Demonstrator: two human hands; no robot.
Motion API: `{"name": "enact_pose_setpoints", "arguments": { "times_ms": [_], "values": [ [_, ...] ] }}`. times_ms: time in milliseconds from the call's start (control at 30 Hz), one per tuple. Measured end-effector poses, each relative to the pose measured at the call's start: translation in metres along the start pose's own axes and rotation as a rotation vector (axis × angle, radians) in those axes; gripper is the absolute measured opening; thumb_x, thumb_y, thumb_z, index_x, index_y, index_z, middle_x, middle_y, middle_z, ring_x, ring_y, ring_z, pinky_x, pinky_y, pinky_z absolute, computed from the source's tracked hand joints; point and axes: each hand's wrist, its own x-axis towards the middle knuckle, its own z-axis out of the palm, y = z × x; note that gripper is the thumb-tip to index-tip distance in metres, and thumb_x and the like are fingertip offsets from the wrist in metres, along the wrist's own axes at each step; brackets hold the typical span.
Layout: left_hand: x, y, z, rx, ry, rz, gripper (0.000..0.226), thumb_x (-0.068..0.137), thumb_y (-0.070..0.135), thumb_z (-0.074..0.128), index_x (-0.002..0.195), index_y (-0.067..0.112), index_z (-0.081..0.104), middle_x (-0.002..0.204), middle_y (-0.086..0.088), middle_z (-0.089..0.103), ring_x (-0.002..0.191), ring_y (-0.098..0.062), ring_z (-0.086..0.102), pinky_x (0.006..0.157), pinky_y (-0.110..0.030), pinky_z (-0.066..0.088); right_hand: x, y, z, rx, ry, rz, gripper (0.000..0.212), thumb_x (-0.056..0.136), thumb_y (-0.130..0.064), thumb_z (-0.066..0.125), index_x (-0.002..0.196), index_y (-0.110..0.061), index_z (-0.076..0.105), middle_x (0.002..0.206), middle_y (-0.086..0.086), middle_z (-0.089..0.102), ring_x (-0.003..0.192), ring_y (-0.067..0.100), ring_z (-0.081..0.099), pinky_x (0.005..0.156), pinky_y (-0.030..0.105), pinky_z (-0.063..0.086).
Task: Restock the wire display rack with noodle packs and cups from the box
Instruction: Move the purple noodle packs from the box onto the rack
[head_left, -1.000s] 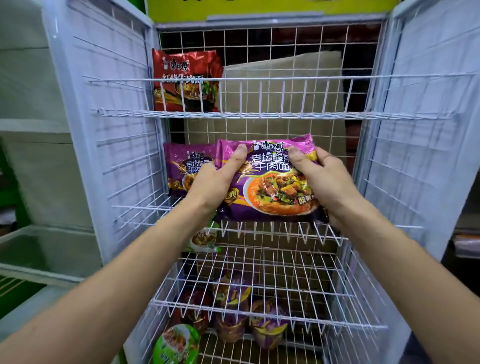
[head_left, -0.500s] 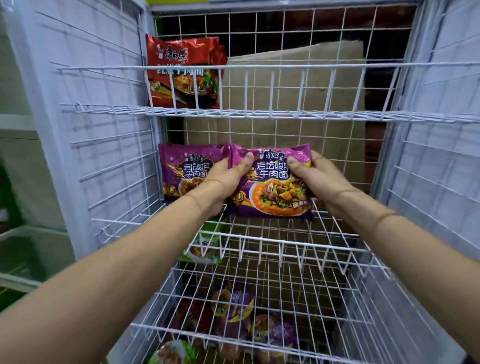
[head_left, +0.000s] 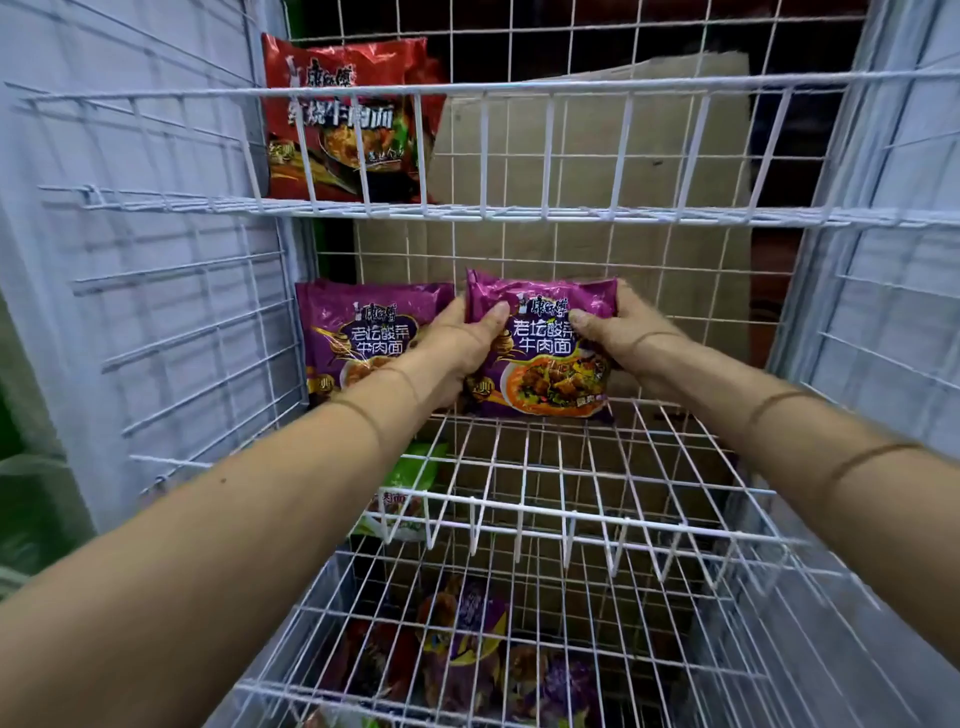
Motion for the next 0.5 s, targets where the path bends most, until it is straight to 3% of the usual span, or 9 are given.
{"name": "enact_pose_setpoints", "arguments": {
  "times_ms": [67, 167, 367, 400, 500],
  "values": [
    [0.004, -0.003, 0.002, 0.091, 0.029, -0.006, 0.044, 0.101, 0.04, 0.057, 0.141, 0.023, 0.051, 0.132, -0.01, 0.064, 0.106, -0.025, 0.064, 0.091, -0.035, 0.051, 0.004, 0.003, 0.002, -0.037, -0.018, 0.016, 0.027, 0.097, -0.021, 0.063, 0.12, -0.022, 0.049, 0.115, 0.008, 0.066, 0.108, 0.029, 0.065, 0.102, 0.052, 0.051],
    [0.009, -0.003, 0.003, 0.223, 0.051, -0.071, 0.061, 0.102, 0.048, 0.05, 0.156, 0.027, 0.032, 0.15, -0.009, 0.047, 0.132, -0.032, 0.05, 0.112, -0.044, 0.042, 0.007, 0.005, 0.003, -0.101, -0.051, 0.053, 0.031, 0.1, -0.02, 0.059, 0.127, -0.018, 0.044, 0.116, 0.011, 0.065, 0.101, 0.026, 0.066, 0.096, 0.048, 0.055],
    [0.014, 0.002, 0.005, 0.366, 0.03, -0.16, 0.071, 0.1, 0.061, 0.04, 0.16, 0.036, 0.012, 0.16, -0.009, 0.032, 0.142, -0.039, 0.038, 0.114, -0.055, 0.039, 0.008, -0.003, 0.001, -0.148, -0.08, 0.153, 0.036, 0.1, -0.018, 0.06, 0.128, -0.019, 0.036, 0.111, 0.01, 0.061, 0.091, 0.026, 0.067, 0.057, 0.037, 0.058],
    [0.014, 0.002, 0.005, 0.368, 0.025, -0.164, 0.072, 0.099, 0.062, 0.041, 0.16, 0.038, 0.01, 0.16, -0.009, 0.033, 0.141, -0.039, 0.039, 0.114, -0.055, 0.039, 0.009, -0.003, 0.001, -0.159, -0.066, 0.14, 0.036, 0.1, -0.018, 0.06, 0.127, -0.018, 0.038, 0.111, 0.009, 0.061, 0.092, 0.025, 0.067, 0.058, 0.037, 0.058],
    [0.013, 0.002, 0.004, 0.362, 0.038, -0.168, 0.077, 0.099, 0.062, 0.04, 0.161, 0.036, 0.002, 0.16, -0.01, 0.033, 0.141, -0.038, 0.04, 0.114, -0.051, 0.04, 0.011, 0.002, 0.004, -0.146, -0.02, 0.085, 0.036, 0.098, -0.016, 0.063, 0.127, -0.017, 0.041, 0.112, 0.009, 0.062, 0.1, 0.027, 0.066, 0.084, 0.049, 0.06]
  ]
}}
